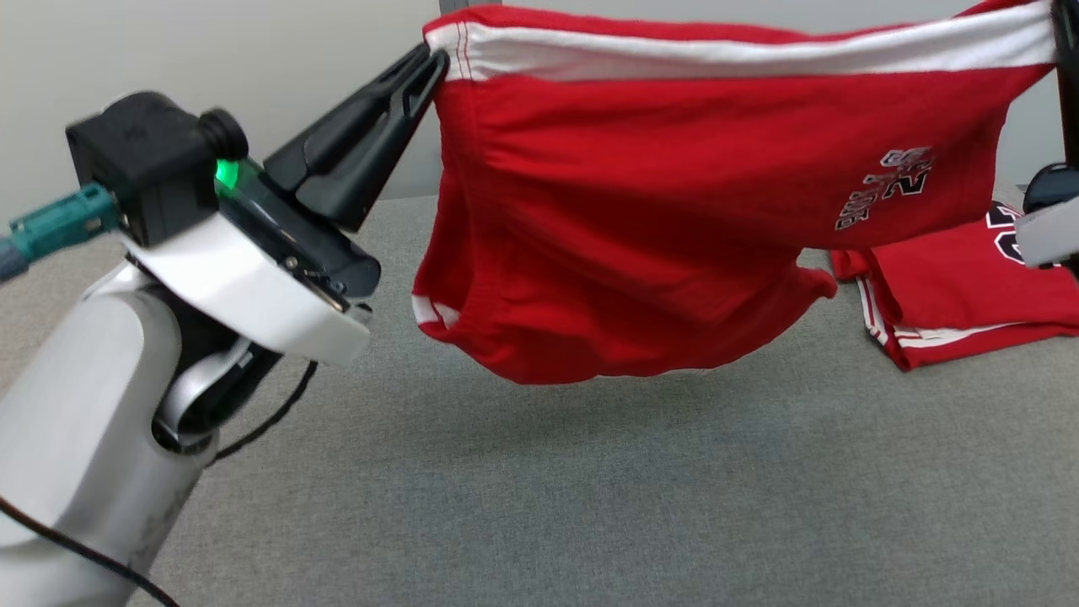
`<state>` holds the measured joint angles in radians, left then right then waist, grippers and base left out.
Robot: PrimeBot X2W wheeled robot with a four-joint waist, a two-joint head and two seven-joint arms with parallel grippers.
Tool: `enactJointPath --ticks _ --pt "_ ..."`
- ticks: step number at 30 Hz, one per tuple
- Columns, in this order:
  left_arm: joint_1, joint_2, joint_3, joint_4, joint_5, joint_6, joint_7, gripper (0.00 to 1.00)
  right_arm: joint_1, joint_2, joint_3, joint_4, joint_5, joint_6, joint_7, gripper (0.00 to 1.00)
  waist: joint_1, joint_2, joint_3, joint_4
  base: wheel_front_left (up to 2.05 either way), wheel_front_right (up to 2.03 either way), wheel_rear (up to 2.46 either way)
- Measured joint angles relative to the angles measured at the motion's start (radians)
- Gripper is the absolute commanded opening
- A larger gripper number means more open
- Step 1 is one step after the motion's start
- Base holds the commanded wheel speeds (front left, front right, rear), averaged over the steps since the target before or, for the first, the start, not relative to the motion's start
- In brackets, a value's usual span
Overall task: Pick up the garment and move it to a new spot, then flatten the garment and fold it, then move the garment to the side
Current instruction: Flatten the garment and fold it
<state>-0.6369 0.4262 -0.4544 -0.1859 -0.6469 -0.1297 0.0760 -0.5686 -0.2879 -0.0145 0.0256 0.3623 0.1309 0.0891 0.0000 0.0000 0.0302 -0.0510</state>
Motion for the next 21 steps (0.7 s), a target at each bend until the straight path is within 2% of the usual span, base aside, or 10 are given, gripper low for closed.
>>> enactJointPath --ticks 4,10,11,15,21 --pt "-0.116 0.028 -0.041 0.105 -0.057 0.0 0.021 0.0 -0.098 0.027 -0.009 0.099 0.06 0.0 0.073 0.0 -0.0001 0.0 0.023 -0.004 0.0 0.0 0.0" --pt "-0.342 0.054 -0.127 0.369 -0.049 0.0 -0.033 0.0 -0.328 0.057 0.055 0.337 0.03 0.0 0.09 0.0 0.0 0.0 0.093 -0.015 0.0 0.0 0.0" --pt "-0.42 0.049 -0.157 0.458 -0.038 -0.001 -0.063 0.0 -0.425 0.071 0.064 0.421 0.009 0.0 0.066 0.0 0.0 0.0 0.13 -0.017 0.0 0.0 0.0" --pt "-0.604 0.03 -0.213 0.621 0.019 -0.001 -0.142 0.0 -0.641 0.095 0.052 0.584 -0.028 0.001 -0.031 0.0 0.0 0.0 0.218 -0.019 0.0 0.0 0.0" --pt "-0.865 -0.007 -0.242 0.819 0.099 -0.001 -0.303 0.0 -0.912 0.122 0.061 0.757 -0.11 0.001 -0.217 0.0 0.0 0.0 0.374 -0.017 0.0 0.0 0.0"
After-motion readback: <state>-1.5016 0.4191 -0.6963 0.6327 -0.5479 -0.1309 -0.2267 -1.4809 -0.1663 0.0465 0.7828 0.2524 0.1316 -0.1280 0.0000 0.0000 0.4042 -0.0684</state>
